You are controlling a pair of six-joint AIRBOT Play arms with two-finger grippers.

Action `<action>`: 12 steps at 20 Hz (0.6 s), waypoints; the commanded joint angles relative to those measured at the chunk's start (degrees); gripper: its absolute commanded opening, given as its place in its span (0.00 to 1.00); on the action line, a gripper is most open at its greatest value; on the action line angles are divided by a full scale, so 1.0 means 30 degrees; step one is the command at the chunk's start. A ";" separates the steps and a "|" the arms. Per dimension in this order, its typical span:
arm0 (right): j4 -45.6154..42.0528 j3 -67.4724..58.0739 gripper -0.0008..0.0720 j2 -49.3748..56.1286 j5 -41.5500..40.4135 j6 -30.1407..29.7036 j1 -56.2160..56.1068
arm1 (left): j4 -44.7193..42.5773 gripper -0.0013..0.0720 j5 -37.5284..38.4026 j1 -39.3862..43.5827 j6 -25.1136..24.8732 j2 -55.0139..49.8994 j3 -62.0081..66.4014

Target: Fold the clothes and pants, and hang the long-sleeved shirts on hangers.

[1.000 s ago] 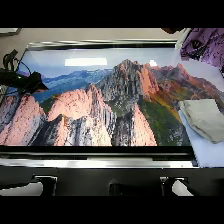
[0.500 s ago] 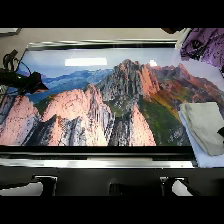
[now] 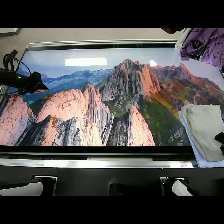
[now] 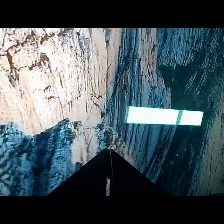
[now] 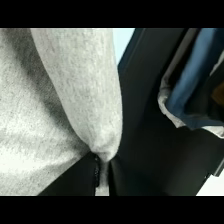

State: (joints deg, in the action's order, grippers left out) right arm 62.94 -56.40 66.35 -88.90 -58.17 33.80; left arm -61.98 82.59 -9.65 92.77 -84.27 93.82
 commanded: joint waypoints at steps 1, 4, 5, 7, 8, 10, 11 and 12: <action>-0.0379 0.0066 0.24 -0.0015 -0.0605 0.0270 0.0015 | -0.0007 0.05 -0.0007 -0.0007 0.0000 -0.0007 0.0000; -0.2149 -0.0022 0.59 -0.0015 -0.0845 0.0248 0.0015 | -0.0007 0.05 -0.0007 -0.0007 0.0000 -0.0007 0.0000; -0.2433 -0.0270 0.57 -0.0015 -0.0670 0.0248 -0.0022 | -0.0007 0.05 0.0000 -0.0007 0.0000 -0.0007 0.0000; -0.1064 -0.1435 0.42 -0.0015 0.0714 -0.0270 -0.0029 | -0.0007 0.05 0.0000 -0.0007 0.0000 -0.0007 0.0000; 0.0663 -0.2208 0.33 -0.0022 0.1792 -0.0816 -0.0109 | -0.0015 0.05 -0.0007 -0.0007 0.0000 -0.0007 0.0000; 0.4430 -0.3453 0.20 -0.0036 0.4495 -0.2375 -0.1217 | -0.0182 0.05 -0.0029 0.0000 -0.0015 0.0000 0.0000; 0.6069 -0.3789 0.16 -0.0117 0.6003 -0.3366 -0.2273 | -0.0386 0.05 -0.0044 0.0029 -0.0146 0.0022 0.0000; 0.7672 -0.3963 0.10 -0.0168 0.7555 -0.4568 -0.3716 | -0.0612 0.05 -0.0204 0.0109 -0.0685 0.0109 0.0000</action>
State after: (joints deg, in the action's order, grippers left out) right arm 71.79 -65.08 66.15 -78.56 -63.99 29.02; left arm -62.61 82.54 -9.56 92.49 -84.20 93.82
